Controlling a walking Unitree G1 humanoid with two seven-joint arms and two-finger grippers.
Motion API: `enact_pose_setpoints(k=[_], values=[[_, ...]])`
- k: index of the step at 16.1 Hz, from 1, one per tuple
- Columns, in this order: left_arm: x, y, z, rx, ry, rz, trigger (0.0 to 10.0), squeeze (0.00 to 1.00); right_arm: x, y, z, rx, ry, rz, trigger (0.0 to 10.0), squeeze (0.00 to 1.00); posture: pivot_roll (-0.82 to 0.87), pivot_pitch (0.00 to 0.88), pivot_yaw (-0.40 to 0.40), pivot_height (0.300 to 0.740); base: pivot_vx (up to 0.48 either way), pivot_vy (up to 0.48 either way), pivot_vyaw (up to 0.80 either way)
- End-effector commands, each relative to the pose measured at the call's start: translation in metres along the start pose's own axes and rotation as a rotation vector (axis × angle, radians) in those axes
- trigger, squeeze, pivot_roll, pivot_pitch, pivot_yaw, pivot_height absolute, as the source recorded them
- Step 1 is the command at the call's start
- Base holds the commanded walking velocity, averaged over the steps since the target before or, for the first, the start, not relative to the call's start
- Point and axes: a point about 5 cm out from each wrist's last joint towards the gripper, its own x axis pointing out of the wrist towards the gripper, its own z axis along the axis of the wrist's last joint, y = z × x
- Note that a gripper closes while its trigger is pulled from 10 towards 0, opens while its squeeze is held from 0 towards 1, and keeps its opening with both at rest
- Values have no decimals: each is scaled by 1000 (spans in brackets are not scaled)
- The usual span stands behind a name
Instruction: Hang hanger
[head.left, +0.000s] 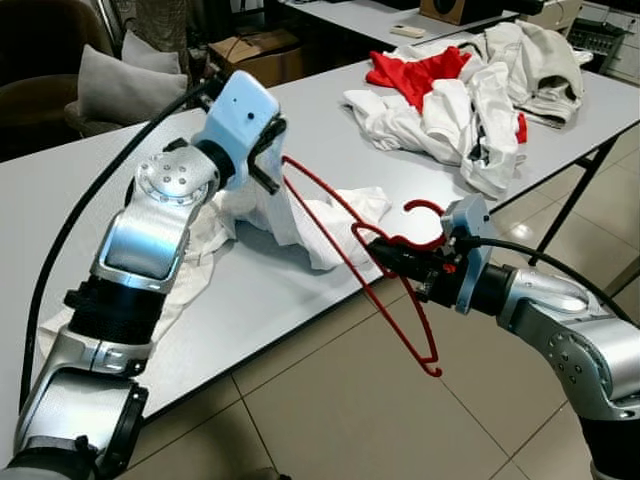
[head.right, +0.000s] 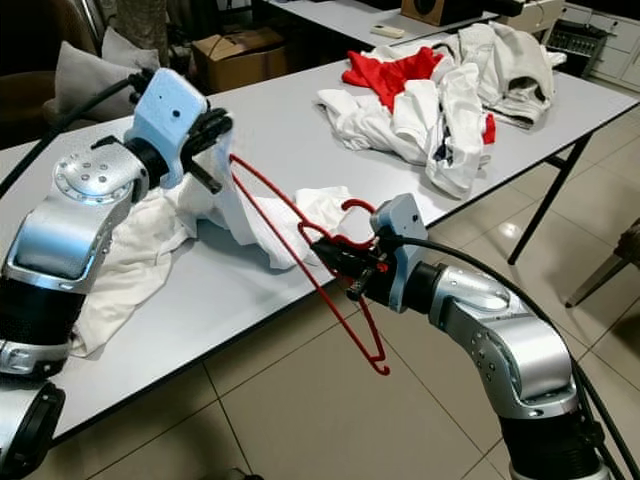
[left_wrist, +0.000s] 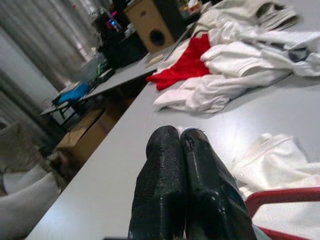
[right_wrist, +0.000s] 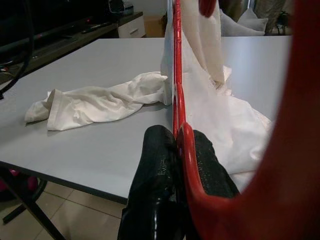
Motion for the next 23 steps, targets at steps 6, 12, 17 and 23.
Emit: enact_pose_setpoints(k=[6,12,17,23], values=[[0,13,-10,39,53,103,0,0,-3,-8,-6,-25,59,-89,10000,0,-171,0,57,740,0,0,0],[1,14,-11,56,60,100,0,0,-10,-5,1,-60,34,-63,10000,0,-173,0,61,740,0,0,0],[4,7,-3,67,33,55,0,0,2,9,-1,-45,32,18,10000,0,-174,0,64,740,0,0,0],[2,-5,5,75,5,-6,0,0,10,-5,3,-43,16,-36,10000,0,-160,0,62,740,0,0,0]])
